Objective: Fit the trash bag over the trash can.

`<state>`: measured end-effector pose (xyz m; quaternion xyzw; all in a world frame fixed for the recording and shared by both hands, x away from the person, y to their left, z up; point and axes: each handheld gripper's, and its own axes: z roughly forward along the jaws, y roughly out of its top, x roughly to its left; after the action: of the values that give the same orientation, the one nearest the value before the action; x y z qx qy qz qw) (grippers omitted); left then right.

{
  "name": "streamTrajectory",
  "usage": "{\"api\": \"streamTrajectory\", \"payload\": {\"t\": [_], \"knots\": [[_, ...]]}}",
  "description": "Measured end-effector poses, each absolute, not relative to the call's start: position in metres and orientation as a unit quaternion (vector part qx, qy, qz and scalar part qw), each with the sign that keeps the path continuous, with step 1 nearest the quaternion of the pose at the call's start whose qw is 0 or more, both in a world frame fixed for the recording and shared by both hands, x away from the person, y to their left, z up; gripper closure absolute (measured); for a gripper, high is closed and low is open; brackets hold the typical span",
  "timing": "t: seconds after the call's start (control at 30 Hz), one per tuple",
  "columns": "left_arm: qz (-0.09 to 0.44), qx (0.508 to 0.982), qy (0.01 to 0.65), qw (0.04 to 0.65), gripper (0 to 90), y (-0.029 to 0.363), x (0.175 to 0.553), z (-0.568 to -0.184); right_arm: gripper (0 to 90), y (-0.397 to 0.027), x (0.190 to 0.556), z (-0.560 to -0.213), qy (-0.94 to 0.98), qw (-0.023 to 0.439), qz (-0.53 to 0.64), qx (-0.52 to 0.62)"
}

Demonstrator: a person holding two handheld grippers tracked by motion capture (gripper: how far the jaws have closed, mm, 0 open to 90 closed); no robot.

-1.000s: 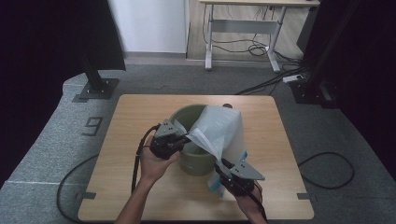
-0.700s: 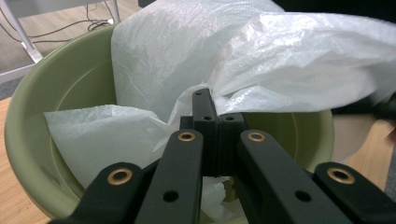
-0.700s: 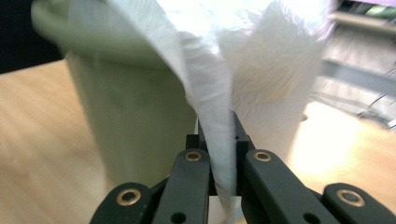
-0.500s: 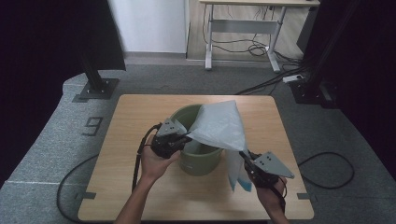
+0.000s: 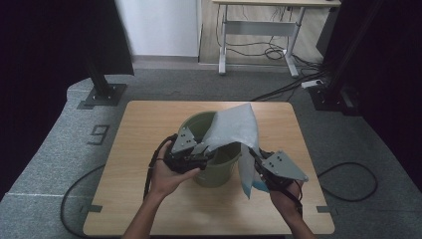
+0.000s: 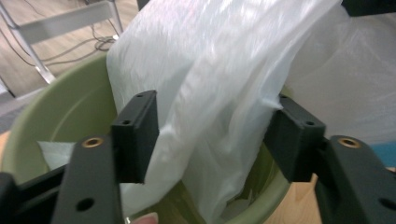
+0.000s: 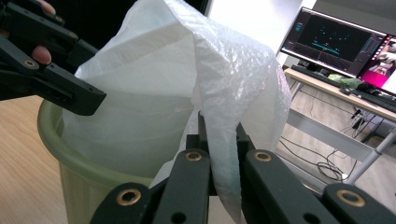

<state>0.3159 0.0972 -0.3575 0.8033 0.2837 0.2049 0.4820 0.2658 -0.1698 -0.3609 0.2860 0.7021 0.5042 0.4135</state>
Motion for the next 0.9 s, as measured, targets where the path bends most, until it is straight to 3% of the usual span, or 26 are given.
{"api": "streamTrajectory", "payload": {"t": [0.17, 0.33, 0.53, 0.7, 0.9], "knots": [[0.206, 0.801, 0.283, 0.486, 37.1, 0.098, 0.317, -0.357, 88.6, -0.167, 0.267, -0.36, 0.706, 0.412, 0.502, 0.284], [0.186, 0.81, 0.281, 0.479, 55.3, 0.094, 0.321, -0.359, 88.6, -0.16, 0.267, -0.368, 0.72, 0.4, 0.495, 0.277], [0.165, 0.824, 0.269, 0.471, 66.2, 0.088, 0.323, -0.361, 88.6, -0.155, 0.268, -0.376, 0.727, 0.384, 0.498, 0.275], [0.147, 0.83, 0.267, 0.467, 82.5, 0.087, 0.325, -0.361, 88.6, -0.156, 0.267, -0.375, 0.725, 0.38, 0.503, 0.276], [0.143, 0.83, 0.289, 0.456, 87.8, 0.097, 0.33, -0.366, 88.5, -0.159, 0.265, -0.376, 0.722, 0.371, 0.512, 0.281]]}}
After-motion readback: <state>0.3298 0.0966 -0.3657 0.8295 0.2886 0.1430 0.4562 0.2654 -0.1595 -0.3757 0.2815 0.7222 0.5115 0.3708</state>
